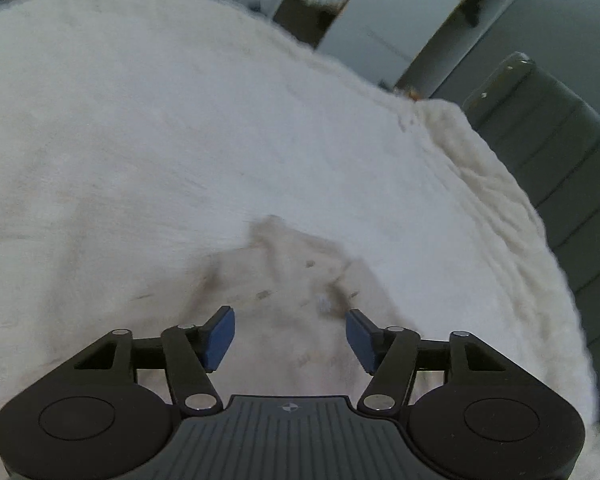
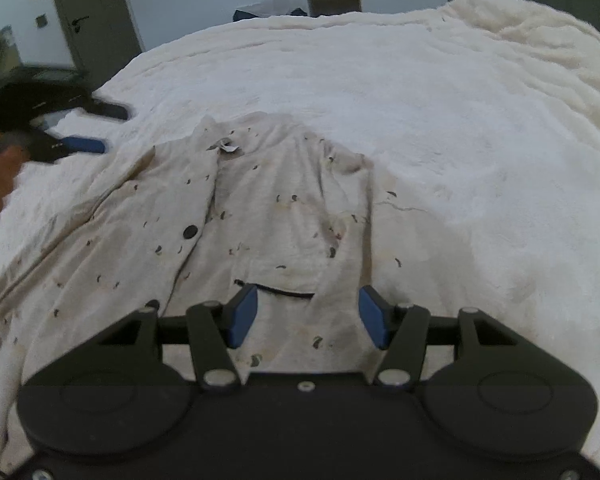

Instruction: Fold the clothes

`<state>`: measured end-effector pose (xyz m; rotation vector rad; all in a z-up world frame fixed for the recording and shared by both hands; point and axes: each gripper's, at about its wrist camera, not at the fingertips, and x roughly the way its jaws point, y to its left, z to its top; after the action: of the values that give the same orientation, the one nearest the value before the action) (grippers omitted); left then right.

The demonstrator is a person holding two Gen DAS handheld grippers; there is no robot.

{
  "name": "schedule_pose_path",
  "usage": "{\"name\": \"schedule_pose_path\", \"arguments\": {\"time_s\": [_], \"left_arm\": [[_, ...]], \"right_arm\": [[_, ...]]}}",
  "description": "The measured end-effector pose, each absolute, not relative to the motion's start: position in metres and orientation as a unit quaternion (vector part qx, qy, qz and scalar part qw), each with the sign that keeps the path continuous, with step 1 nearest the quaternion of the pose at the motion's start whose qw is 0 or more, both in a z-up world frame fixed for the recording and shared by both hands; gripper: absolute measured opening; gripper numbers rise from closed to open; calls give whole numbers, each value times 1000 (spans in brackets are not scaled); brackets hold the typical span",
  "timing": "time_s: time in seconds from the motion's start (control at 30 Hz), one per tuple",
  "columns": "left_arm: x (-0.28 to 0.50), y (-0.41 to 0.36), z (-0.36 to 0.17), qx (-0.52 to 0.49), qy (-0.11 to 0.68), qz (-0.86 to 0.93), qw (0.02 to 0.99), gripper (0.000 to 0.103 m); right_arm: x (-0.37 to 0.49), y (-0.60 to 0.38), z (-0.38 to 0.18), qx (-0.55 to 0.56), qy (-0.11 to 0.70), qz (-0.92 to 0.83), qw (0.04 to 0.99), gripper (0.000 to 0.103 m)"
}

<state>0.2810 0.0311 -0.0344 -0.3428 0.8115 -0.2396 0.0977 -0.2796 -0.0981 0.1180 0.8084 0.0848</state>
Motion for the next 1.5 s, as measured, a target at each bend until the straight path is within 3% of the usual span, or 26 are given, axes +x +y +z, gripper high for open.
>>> {"name": "schedule_pose_path", "arguments": {"time_s": [0.13,0.23,0.4,0.67,0.7,0.8,0.83,0.97,1.07,1.23,1.3,1.33,1.37,1.5], "left_arm": [[239,57,-66,-156,382,-93,906,58],[234,80,-92,-196,413,-84,885,49],[228,79,-72,-118,368,-64,920,49],[244,103,-70,-179,373,-84,907,49],[247,103,-70,-182,374,-86,905,49],[249,109,-68,-187,378,-90,902,49],[248,112,-66,-191,376,-92,902,49],[249,121,-64,-211,375,-94,898,49],[250,125,-64,-222,376,-93,895,49],[252,130,-65,-229,378,-92,892,49],[252,133,-67,-234,381,-88,890,49],[251,134,-67,-237,381,-87,889,49],[251,136,-68,-240,382,-85,889,49],[252,138,-67,-242,380,-82,889,50]], "right_arm": [[98,-274,-92,50,373,32,926,55],[112,-268,-87,55,365,31,929,55],[189,-235,-73,26,368,50,928,53],[326,-180,-81,-29,437,55,897,51],[342,-175,-91,-33,457,49,888,48],[367,-168,-110,-54,486,20,872,19],[372,-168,-113,-54,491,20,869,2],[374,-195,-68,58,415,-22,908,0],[367,-194,-53,85,386,-7,919,0],[376,-169,-79,47,449,39,892,3],[376,-177,-69,22,418,11,908,17],[381,-183,-65,7,417,-8,909,33],[387,-190,-62,-8,417,-25,908,41],[420,-204,-76,-32,491,-10,871,52]]}}
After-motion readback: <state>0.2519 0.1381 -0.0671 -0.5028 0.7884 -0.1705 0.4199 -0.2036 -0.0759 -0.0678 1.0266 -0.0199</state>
